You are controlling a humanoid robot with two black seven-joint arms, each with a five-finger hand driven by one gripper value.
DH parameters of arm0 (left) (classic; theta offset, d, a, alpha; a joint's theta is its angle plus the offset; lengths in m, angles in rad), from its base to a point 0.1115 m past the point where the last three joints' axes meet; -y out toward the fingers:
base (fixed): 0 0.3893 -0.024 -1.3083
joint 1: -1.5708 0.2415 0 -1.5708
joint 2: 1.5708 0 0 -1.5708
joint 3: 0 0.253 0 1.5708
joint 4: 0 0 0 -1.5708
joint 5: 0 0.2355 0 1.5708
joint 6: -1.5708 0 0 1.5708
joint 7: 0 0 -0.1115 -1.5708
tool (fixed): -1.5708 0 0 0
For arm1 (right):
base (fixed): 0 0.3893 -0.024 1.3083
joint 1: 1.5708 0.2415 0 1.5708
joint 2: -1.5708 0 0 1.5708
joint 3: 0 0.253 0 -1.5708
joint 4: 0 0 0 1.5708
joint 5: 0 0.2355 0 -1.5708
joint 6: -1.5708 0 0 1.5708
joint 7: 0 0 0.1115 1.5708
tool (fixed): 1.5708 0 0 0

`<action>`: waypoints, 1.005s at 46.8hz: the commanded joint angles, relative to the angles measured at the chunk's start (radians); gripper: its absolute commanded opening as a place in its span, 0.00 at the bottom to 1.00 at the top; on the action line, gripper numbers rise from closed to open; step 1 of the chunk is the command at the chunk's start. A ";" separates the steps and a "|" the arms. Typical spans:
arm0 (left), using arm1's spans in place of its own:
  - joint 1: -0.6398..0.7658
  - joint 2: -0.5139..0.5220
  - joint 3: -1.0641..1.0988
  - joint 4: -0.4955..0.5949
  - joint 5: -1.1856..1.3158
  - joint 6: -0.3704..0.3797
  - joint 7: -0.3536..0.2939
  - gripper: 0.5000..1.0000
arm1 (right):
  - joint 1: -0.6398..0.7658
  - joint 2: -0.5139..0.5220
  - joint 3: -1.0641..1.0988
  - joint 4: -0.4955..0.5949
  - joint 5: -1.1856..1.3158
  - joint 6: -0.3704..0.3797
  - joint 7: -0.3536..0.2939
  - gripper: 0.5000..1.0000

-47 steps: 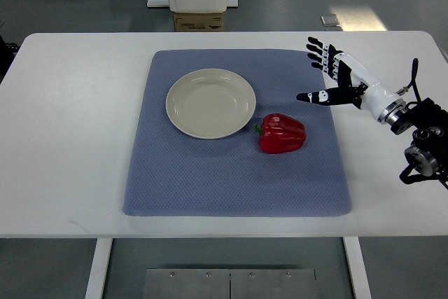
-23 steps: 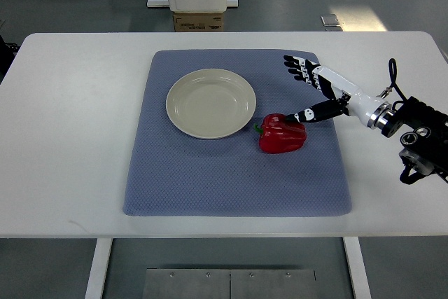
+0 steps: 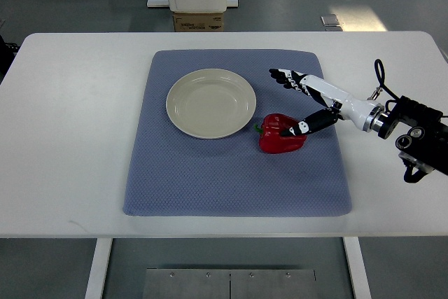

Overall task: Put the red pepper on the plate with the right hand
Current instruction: 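Close the right hand fingers around the red bell pepper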

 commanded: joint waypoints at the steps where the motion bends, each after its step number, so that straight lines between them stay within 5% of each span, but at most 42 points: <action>1: 0.000 0.000 0.000 0.000 0.000 0.000 0.000 1.00 | 0.016 -0.004 -0.032 0.000 -0.010 -0.001 0.016 0.99; 32: 0.000 0.000 0.000 0.000 0.000 0.000 0.000 1.00 | 0.055 -0.011 -0.182 -0.011 -0.033 -0.042 0.042 0.89; 47: 0.000 0.000 0.000 0.000 0.000 0.000 0.000 1.00 | 0.055 -0.011 -0.206 -0.020 -0.033 -0.042 0.041 0.58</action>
